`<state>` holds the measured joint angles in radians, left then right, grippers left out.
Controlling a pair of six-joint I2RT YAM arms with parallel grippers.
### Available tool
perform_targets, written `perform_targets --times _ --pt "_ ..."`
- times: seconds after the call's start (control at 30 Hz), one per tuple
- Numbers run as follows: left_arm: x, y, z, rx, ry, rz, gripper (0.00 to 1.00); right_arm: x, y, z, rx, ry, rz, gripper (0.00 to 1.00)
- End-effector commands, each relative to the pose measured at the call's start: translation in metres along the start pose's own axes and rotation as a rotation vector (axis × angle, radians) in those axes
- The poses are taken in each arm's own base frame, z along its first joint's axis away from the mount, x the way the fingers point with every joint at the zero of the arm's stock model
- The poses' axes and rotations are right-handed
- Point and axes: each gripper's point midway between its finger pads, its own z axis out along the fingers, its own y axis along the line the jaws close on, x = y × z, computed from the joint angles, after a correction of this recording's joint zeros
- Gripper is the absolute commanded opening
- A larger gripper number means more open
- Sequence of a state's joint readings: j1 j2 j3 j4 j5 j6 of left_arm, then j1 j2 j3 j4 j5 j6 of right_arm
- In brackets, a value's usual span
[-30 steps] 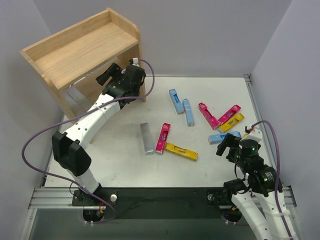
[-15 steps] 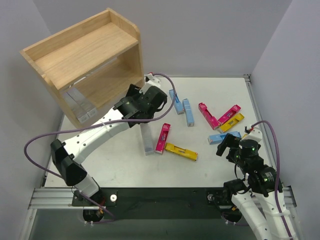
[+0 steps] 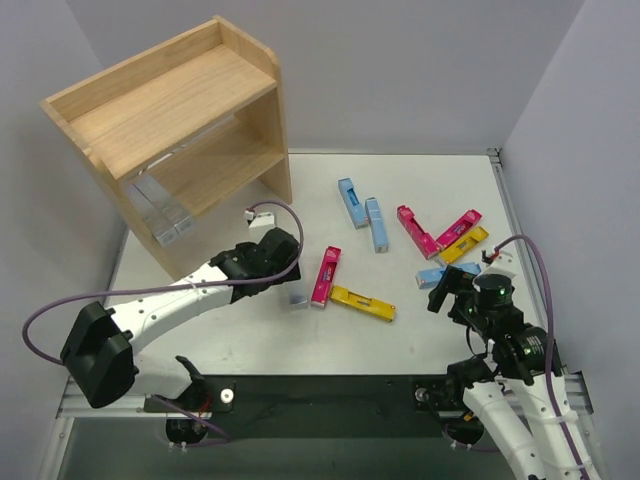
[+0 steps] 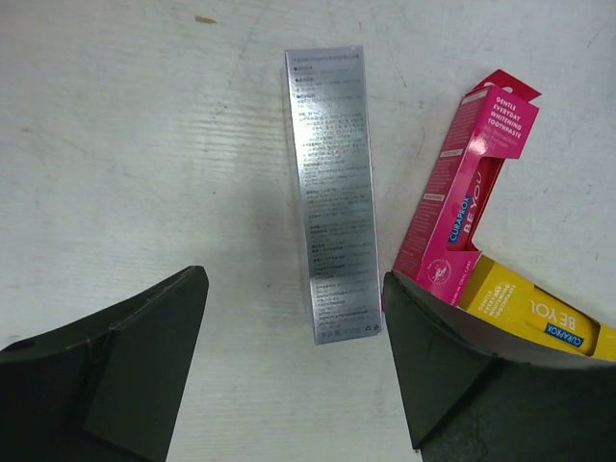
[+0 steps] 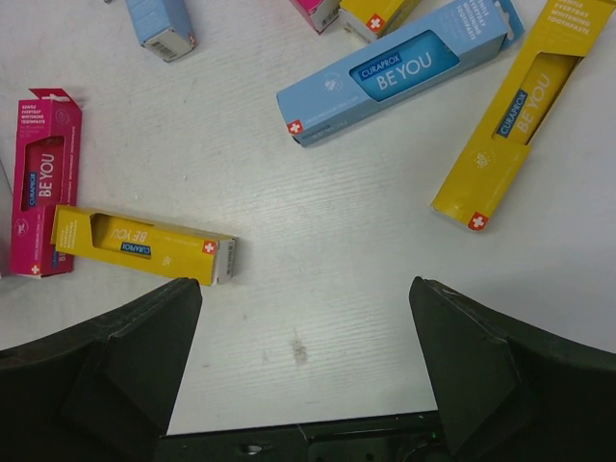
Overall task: Place and organize the toothpastes onto the shelf
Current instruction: Pick up the toothpaste from the center of the board.
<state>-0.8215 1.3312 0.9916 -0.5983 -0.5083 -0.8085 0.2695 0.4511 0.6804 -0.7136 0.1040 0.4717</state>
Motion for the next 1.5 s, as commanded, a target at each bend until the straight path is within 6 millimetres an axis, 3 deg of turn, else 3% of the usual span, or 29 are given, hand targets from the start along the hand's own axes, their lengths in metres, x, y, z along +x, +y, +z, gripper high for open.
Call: perform_targets --times 0.0,0.13,0.27,0.43,0.57,0.7,0.8,0.83,0.97,1.03,1.1,1.13,1.17,1.23,1.33,1.47 --pt "-0.009 -0.038 0.014 0.129 -0.036 -0.179 0.85 0.004 0.01 0.006 -0.04 0.034 -0.003 0.97" --pt "0.005 -0.033 0.04 0.047 -0.007 -0.126 0.85 0.008 0.016 0.01 -0.069 0.054 -0.001 0.97" --pt "0.011 -0.039 0.055 0.04 0.002 -0.098 0.85 0.011 0.024 0.014 -0.103 0.076 0.013 0.97" --pt "0.032 -0.04 0.073 0.007 0.052 -0.073 0.82 0.017 0.035 0.021 -0.137 0.114 0.041 0.97" --pt "0.042 -0.039 0.079 -0.012 0.083 -0.063 0.71 0.017 0.044 0.027 -0.167 0.124 0.058 0.97" --pt "0.05 -0.041 0.074 0.021 0.111 -0.065 0.47 0.018 0.054 0.033 -0.203 0.143 0.069 0.97" --pt "0.049 -0.043 0.068 0.067 0.105 -0.075 0.35 0.017 0.067 0.037 -0.243 0.154 0.084 0.97" --pt "0.046 -0.047 0.061 0.109 0.104 -0.083 0.3 0.019 0.072 0.039 -0.257 0.167 0.081 0.97" --pt "0.034 -0.057 0.043 0.253 0.067 -0.102 0.28 0.011 0.103 0.043 -0.364 0.165 0.101 0.97" --pt "0.017 -0.062 0.029 0.347 0.027 -0.127 0.28 0.009 0.116 0.046 -0.405 0.175 0.108 0.97" --pt "0.014 -0.072 0.016 0.475 0.034 -0.131 0.28 -0.001 0.14 0.042 -0.503 0.165 0.134 0.97" --pt "0.0 -0.075 0.006 0.547 0.004 -0.155 0.28 -0.001 0.149 0.045 -0.531 0.184 0.149 0.97" --pt "-0.006 -0.085 -0.007 0.641 0.004 -0.158 0.28 -0.014 0.163 0.043 -0.593 0.147 0.163 0.97" --pt "-0.015 -0.087 -0.023 0.726 -0.016 -0.169 0.28 -0.019 0.185 0.041 -0.684 0.179 0.207 0.98" --pt "-0.024 -0.101 -0.051 0.879 -0.031 -0.155 0.28 -0.047 0.22 0.033 -0.847 0.125 0.253 0.97" --pt "-0.041 -0.119 -0.087 1.071 -0.067 -0.185 0.29 -0.069 0.247 0.025 -0.97 0.118 0.29 0.98"
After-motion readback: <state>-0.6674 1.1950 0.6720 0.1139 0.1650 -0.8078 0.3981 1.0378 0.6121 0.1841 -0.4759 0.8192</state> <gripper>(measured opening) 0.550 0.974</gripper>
